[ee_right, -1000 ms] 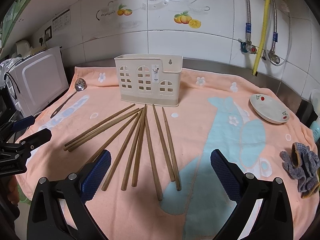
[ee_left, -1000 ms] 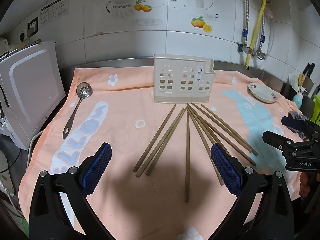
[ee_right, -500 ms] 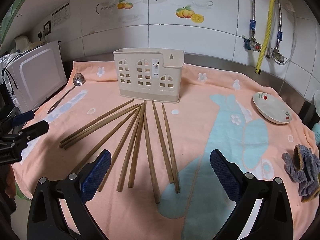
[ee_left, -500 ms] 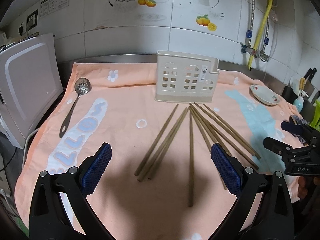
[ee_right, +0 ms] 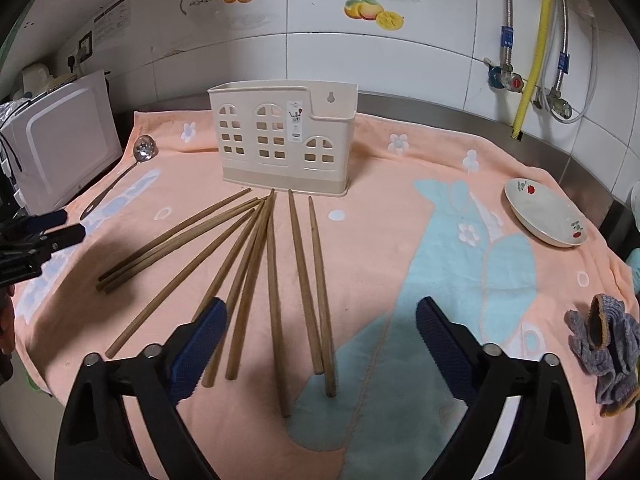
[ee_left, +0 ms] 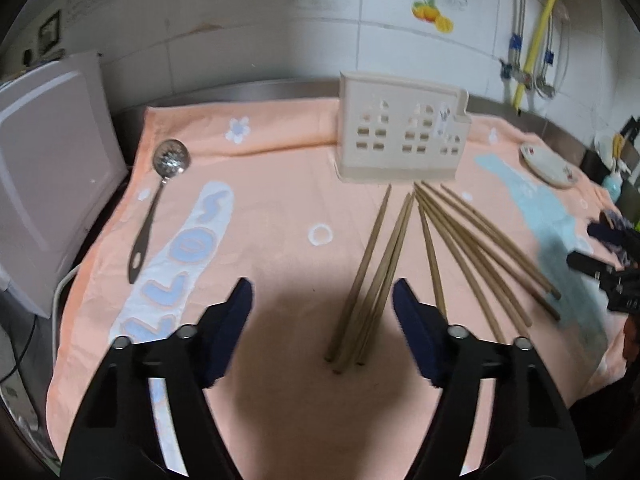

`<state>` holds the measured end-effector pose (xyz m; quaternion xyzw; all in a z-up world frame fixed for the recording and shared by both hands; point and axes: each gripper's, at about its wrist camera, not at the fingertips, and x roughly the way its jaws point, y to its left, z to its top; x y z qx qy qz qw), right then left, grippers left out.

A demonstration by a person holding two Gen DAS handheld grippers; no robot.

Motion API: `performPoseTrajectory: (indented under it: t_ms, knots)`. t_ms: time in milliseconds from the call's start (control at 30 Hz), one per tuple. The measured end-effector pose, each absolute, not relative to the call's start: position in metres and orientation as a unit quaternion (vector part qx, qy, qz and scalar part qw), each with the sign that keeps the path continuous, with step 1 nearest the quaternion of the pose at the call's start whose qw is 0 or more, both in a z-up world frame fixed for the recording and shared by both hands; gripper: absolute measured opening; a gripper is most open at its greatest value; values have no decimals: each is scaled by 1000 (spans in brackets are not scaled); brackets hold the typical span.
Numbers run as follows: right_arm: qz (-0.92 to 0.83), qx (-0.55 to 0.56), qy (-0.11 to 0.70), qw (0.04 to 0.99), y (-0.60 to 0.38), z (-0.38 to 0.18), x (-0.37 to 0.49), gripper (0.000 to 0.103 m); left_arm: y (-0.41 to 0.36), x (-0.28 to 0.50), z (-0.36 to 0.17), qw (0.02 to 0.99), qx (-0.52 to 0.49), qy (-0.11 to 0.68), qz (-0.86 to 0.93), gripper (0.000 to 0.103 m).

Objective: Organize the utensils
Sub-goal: 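Lower the left tool and close on a wooden chopstick while the right tool grasps another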

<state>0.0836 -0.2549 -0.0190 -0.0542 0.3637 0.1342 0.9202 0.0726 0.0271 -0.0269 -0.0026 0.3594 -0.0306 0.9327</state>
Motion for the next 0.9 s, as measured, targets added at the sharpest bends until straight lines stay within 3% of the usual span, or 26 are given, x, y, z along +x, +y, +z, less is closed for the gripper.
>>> performPoseTrajectory:
  t_ms: [400, 633, 900]
  knots:
    - [148, -50, 390, 908, -259, -35, 105, 61, 12, 113, -61, 907, 15, 411, -92, 42]
    - [155, -53, 401, 901, -257, -41, 113, 50, 8, 131, -70, 895, 23, 429, -117, 21]
    - [160, -57, 410, 896, -257, -46, 121, 42, 5, 137, -75, 889, 34, 436, -133, 11]
